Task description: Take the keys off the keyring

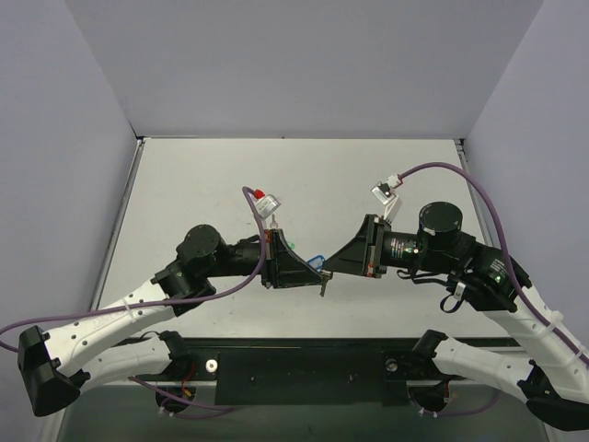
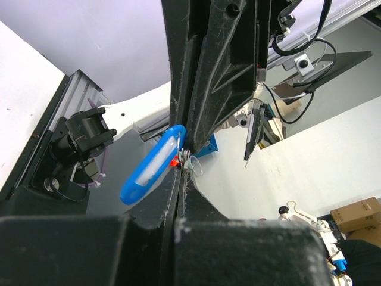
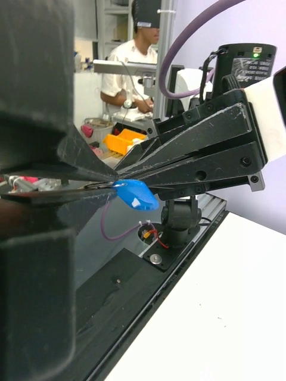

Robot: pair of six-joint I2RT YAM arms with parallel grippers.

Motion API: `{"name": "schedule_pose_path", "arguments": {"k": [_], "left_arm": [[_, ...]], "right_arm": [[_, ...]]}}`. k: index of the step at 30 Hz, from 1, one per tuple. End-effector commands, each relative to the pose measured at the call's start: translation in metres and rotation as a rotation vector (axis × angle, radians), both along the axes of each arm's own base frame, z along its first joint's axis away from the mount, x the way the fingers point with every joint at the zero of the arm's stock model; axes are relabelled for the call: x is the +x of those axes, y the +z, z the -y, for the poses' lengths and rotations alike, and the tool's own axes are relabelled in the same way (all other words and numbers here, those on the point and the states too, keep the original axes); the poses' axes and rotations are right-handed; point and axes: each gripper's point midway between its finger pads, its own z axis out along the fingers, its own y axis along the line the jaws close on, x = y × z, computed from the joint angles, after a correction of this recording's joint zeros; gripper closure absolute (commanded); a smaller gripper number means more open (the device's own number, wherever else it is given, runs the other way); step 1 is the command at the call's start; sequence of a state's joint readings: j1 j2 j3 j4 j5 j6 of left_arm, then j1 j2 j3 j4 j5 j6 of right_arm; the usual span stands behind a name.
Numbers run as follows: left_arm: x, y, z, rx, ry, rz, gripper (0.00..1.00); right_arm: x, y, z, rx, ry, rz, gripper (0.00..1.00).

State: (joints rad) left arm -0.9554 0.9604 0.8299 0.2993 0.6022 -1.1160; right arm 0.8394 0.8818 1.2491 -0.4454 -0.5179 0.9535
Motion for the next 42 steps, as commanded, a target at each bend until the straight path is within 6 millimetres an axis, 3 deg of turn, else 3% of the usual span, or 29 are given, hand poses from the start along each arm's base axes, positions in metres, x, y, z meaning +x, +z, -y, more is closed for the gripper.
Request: {"name": "schedule_pose_path", "arguments": {"k": [1,5,9,17,22,33,42], "left_arm": [[0.009,0.018,0.0,-0.076,0.057,0.017,1.0],[0.016,0.023,-0.001,-0.113,0.096,-0.02,1.0],[0.025,0.024,-0.002,-0.142,0.148,-0.062,1.0],[0.04,0.024,-0.005,-0.206,0.229,-0.119,1.0],[0.047,0.024,-0.005,-0.238,0.258,-0.142,1.0],[0.062,0.017,-0.005,-0.266,0.347,-0.199,1.0],[0.061,0.016,0.001,-0.264,0.359,-0.207,1.0]], "right_arm": [[-0.004,0.026,-0.005,0.068,0.023,0.043,0.87],[-0.004,0.03,-0.004,0.083,0.017,0.048,0.71],[-0.003,0.034,-0.003,0.103,0.001,0.053,0.68],[0.008,0.044,-0.003,0.184,-0.076,0.044,0.69],[0.016,0.052,-0.013,0.274,-0.098,0.006,0.7],[0.028,0.051,-0.02,0.304,-0.161,0.0,0.79],[0.034,0.046,-0.021,0.297,-0.201,0.004,0.82]]}}
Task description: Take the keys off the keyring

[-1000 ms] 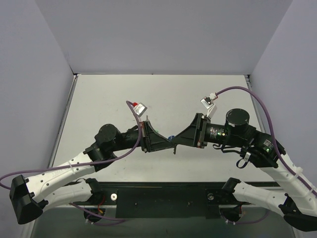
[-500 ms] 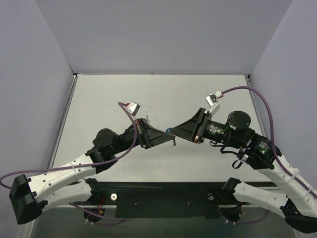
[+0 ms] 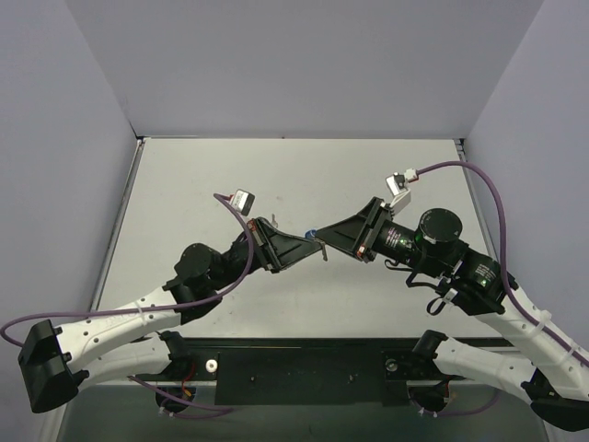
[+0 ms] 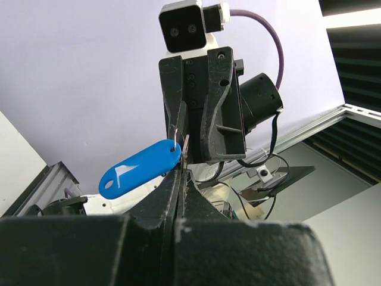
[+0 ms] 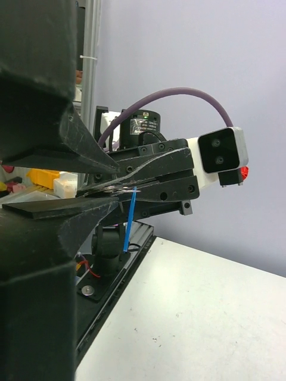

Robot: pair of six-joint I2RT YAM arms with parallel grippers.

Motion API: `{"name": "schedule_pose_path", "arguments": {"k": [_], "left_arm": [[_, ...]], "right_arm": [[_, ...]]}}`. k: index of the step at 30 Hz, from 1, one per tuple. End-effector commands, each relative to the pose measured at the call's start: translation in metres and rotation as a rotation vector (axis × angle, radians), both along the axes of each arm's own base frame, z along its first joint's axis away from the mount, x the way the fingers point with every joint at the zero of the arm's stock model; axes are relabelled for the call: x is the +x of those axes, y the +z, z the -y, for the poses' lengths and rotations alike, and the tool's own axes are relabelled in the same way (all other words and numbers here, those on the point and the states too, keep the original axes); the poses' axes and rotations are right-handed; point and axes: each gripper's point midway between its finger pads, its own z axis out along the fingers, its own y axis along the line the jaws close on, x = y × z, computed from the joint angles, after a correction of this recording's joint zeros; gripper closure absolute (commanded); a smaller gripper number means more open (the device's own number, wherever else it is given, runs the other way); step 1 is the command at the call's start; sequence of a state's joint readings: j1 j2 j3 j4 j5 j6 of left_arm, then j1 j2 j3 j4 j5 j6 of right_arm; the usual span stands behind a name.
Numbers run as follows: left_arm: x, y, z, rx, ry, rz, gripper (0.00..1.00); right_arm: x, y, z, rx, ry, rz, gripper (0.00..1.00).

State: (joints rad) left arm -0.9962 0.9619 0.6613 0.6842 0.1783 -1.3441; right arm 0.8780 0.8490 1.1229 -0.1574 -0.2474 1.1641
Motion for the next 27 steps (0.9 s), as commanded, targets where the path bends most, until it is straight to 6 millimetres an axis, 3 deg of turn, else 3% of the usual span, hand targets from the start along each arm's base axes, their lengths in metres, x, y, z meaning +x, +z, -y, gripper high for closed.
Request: {"name": "schedule_pose_path", "arguments": {"k": [1,13,27], "left_arm": [[0.01,-0.009,0.007,0.02,0.052,-0.023,1.0],[0.006,-0.013,0.018,0.048,0.078,-0.024,1.0],[0.001,-0.015,0.026,0.121,0.112,0.006,1.0]], "right_arm": [[-0.011,0.025,-0.011,0.095,0.062,0.043,0.83],[-0.01,0.018,-0.011,0.073,0.049,0.047,0.92],[-0.012,0.015,-0.011,0.059,0.044,0.053,0.91]]}}
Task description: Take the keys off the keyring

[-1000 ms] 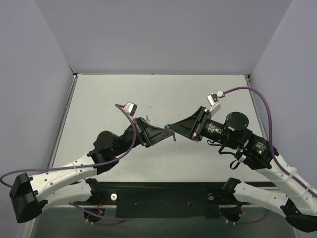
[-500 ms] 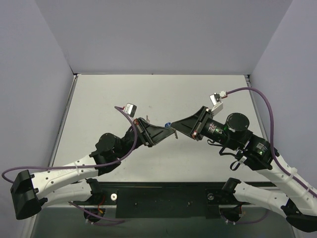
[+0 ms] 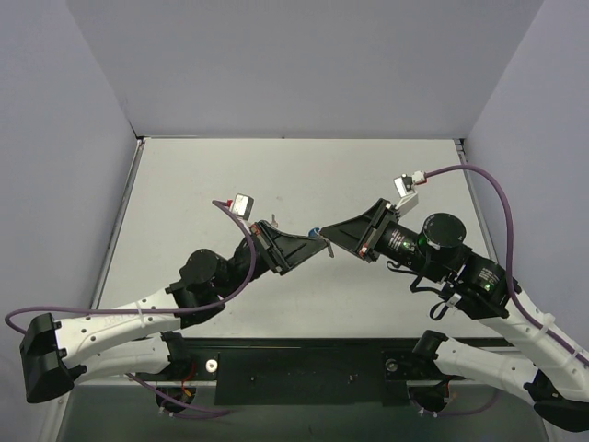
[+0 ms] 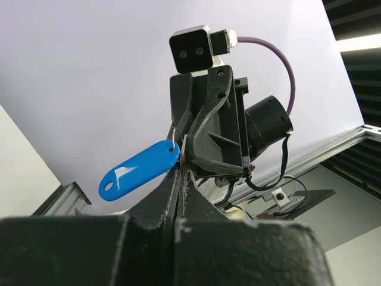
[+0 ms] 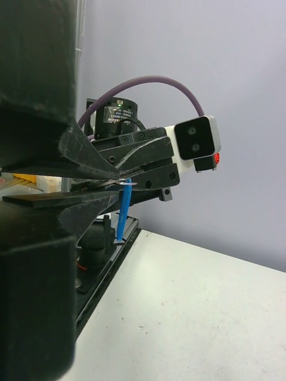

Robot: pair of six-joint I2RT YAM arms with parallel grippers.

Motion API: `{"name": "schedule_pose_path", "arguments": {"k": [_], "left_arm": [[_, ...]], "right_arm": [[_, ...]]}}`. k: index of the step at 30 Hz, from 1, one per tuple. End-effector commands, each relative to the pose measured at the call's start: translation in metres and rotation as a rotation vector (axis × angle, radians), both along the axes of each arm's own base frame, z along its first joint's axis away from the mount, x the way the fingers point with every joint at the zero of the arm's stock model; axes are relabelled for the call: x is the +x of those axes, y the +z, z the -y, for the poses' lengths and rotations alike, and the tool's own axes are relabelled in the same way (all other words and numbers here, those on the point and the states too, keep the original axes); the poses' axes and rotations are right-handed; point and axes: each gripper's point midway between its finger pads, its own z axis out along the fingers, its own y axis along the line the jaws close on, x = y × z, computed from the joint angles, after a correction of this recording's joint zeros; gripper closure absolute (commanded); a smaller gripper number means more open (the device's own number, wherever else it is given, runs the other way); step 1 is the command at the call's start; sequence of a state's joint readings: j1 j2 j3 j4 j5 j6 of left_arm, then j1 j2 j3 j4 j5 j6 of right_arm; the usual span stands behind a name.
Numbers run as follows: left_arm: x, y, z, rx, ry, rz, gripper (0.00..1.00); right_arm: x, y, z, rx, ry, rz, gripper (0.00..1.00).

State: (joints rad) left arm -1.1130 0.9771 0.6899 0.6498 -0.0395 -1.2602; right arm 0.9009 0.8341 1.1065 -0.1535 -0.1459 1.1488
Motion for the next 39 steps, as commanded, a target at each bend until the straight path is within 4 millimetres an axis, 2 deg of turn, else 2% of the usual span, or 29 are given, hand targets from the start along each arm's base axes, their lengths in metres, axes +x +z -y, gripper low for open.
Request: {"name": "schedule_pose_path", "arguments": {"k": [1,6,8,11,14,17,19,21,24,25,26,27,30,33,35,39], "left_arm": [[-0.002,-0.017,0.016,0.114,-0.004,0.01,1.0],[-0.003,-0.02,0.019,0.13,-0.005,0.012,1.0],[-0.004,-0.021,0.02,0.137,-0.005,0.015,1.0],[-0.005,-0.022,0.023,0.165,-0.009,0.028,1.0],[-0.008,-0.032,0.025,0.255,-0.008,0.046,1.0],[-0.01,-0.034,0.024,0.288,-0.003,0.058,1.0],[-0.012,-0.037,0.021,0.319,-0.007,0.066,0.95],[-0.016,-0.04,0.017,0.358,-0.014,0.082,0.79],[-0.021,-0.046,0.004,0.449,-0.016,0.082,0.69],[-0.022,-0.044,0.001,0.463,-0.008,0.087,0.67],[-0.024,-0.057,-0.008,0.539,-0.011,0.074,0.66],[-0.024,-0.058,-0.013,0.564,-0.001,0.074,0.64],[-0.031,-0.053,-0.041,0.615,0.012,0.086,0.62],[-0.035,-0.042,-0.067,0.613,0.048,0.108,0.59],[-0.036,-0.045,-0.084,0.656,0.068,0.114,0.56],[-0.038,-0.042,-0.099,0.69,0.087,0.139,0.5]], "right_arm": [[-0.021,0.018,-0.018,0.07,0.121,0.032,0.91],[-0.021,0.018,-0.019,0.069,0.121,0.034,0.89],[-0.021,0.02,-0.019,0.07,0.123,0.038,0.91],[-0.022,0.017,-0.019,0.058,0.126,0.036,1.0],[-0.023,0.012,-0.018,0.039,0.132,0.036,1.0],[-0.025,0.008,-0.016,0.018,0.135,0.04,1.0],[-0.027,0.007,-0.013,-0.009,0.138,0.056,1.0],[-0.028,0.006,-0.01,-0.036,0.146,0.07,1.0],[-0.033,-0.003,-0.009,-0.092,0.179,0.066,1.0],[-0.036,-0.008,-0.007,-0.125,0.196,0.068,1.0],[-0.036,-0.013,-0.009,-0.152,0.214,0.065,1.0],[-0.04,-0.016,-0.006,-0.19,0.236,0.07,1.0],[-0.044,-0.029,-0.005,-0.275,0.29,0.072,1.0],[-0.05,-0.026,-0.002,-0.31,0.341,0.11,1.0],[-0.054,-0.025,-0.002,-0.326,0.378,0.128,1.0],[-0.061,-0.024,-0.006,-0.331,0.444,0.154,1.0]]}}
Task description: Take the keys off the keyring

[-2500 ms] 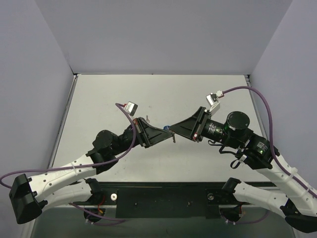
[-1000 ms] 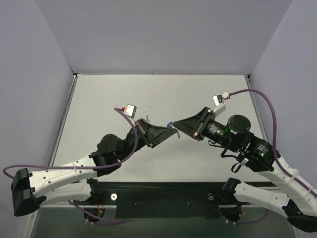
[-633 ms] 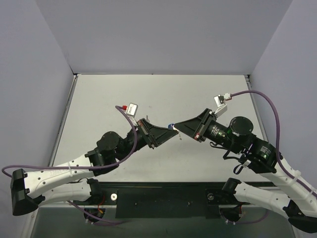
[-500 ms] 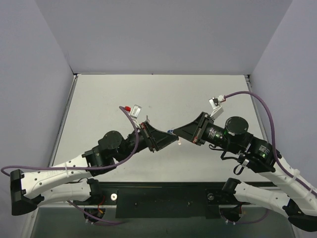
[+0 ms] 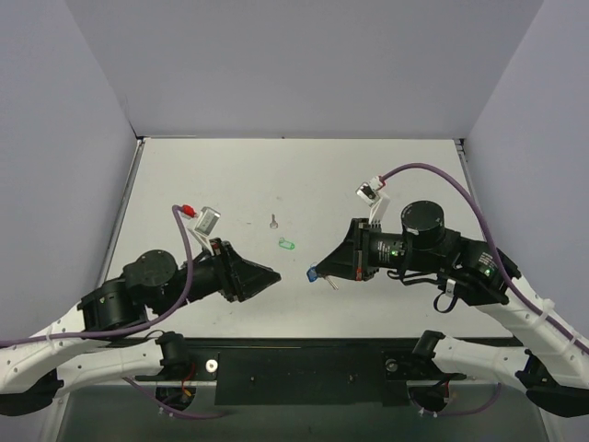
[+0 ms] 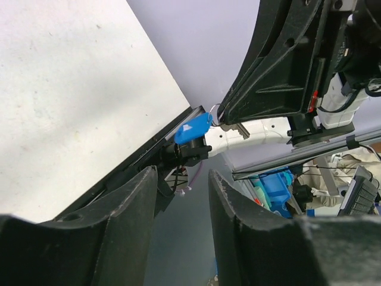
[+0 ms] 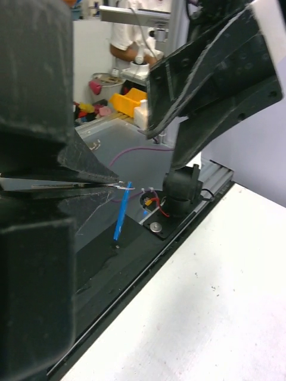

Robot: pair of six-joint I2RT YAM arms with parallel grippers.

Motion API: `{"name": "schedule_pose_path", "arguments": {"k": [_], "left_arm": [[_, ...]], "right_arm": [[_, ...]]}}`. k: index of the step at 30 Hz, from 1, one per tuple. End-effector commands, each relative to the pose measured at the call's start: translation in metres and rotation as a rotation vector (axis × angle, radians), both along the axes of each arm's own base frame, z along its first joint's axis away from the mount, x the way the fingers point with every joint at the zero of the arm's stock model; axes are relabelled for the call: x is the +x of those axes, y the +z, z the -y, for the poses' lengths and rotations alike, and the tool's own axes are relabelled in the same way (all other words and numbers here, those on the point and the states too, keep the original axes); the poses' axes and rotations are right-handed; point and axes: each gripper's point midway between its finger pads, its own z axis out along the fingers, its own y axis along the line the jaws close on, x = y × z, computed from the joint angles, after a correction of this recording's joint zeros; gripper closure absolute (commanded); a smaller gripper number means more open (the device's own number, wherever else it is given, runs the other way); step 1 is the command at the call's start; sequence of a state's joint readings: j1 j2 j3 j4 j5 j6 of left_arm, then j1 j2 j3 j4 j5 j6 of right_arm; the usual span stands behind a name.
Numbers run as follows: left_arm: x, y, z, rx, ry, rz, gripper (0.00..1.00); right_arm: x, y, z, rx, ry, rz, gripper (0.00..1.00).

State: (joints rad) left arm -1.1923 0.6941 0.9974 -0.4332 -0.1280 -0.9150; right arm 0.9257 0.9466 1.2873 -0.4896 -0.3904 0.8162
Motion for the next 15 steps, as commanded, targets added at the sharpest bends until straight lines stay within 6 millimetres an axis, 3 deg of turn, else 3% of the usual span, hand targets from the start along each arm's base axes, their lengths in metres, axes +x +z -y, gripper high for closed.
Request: {"name": "schedule_pose_path", "arguments": {"k": [1,7,15], "left_arm": [[-0.001,0.002,-0.023,0.083,0.022,0.053,0.49],[-0.015,0.021,-0.008,0.057,-0.098,0.111,0.43],[-0.03,0.043,0.019,0.052,-0.257,0.193,0.43]], "right_arm": [[-0.016,0.012,-0.003,0.007,0.139,0.053,1.0],[-0.033,0.025,-0.01,0.057,0.271,0.066,1.0],[-0.05,0.036,-0.012,0.106,0.376,0.081,1.0]]}}
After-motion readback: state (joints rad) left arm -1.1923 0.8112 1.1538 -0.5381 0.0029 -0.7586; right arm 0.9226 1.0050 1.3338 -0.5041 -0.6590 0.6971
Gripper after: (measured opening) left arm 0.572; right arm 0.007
